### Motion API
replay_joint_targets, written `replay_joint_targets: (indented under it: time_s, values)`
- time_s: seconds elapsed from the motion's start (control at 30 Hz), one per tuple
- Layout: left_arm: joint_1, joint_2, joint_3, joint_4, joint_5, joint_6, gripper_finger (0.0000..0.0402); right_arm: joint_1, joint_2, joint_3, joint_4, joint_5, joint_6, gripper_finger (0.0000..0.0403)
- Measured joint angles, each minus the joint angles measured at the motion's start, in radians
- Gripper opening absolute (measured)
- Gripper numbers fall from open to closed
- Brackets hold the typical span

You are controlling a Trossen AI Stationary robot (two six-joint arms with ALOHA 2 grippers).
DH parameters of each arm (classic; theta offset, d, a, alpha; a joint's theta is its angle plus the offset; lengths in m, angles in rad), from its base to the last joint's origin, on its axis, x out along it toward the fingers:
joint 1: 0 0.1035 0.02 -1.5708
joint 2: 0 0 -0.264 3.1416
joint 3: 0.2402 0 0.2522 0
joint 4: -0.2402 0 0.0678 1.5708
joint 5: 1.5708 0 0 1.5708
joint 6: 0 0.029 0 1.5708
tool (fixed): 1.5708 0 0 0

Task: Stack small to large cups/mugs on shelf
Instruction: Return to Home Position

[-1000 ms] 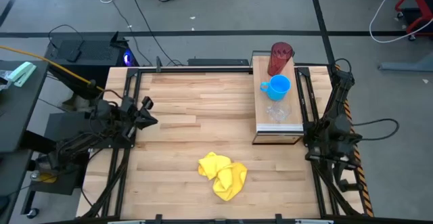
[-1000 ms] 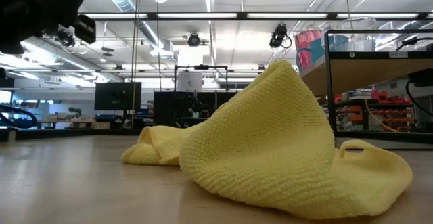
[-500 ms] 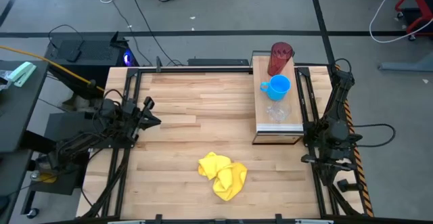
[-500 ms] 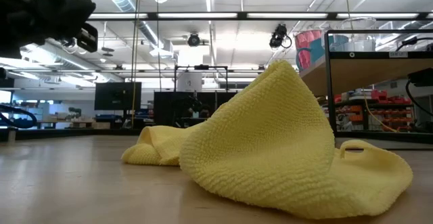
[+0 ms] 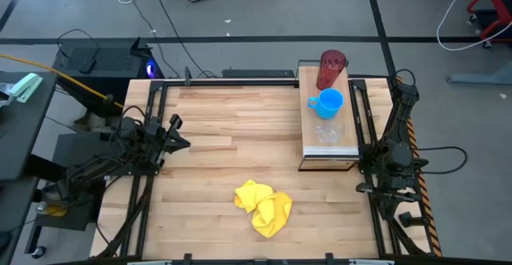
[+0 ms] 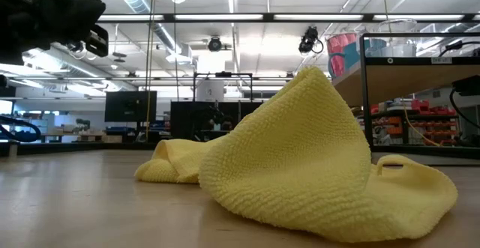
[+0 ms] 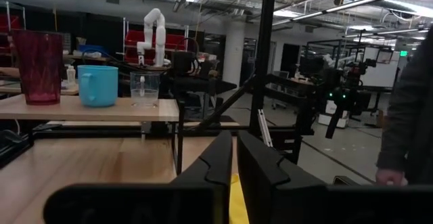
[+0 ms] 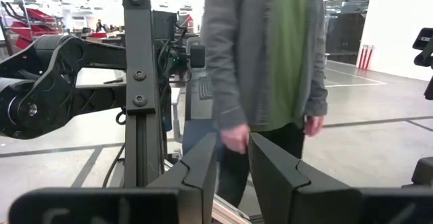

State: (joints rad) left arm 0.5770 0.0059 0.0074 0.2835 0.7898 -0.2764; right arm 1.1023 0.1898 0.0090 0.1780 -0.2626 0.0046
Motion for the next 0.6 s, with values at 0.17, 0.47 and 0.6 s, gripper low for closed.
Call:
replay_joint_targets:
  time_s: [0.17,0.47,0.6]
  values:
    - [0.000,0.000,0.000,0.000,0.000,0.000,0.0037,0.000,0.000,0.000,0.000,0.000,0.000,0.0094]
    - [0.000,0.000,0.000,0.000,0.000,0.000,0.0038,0.000,0.000,0.000,0.000,0.000,0.000,0.0094]
    - [0.000,0.000,0.000,0.000,0.000,0.000,0.0033,0.000,0.000,0.000,0.000,0.000,0.000,0.0094]
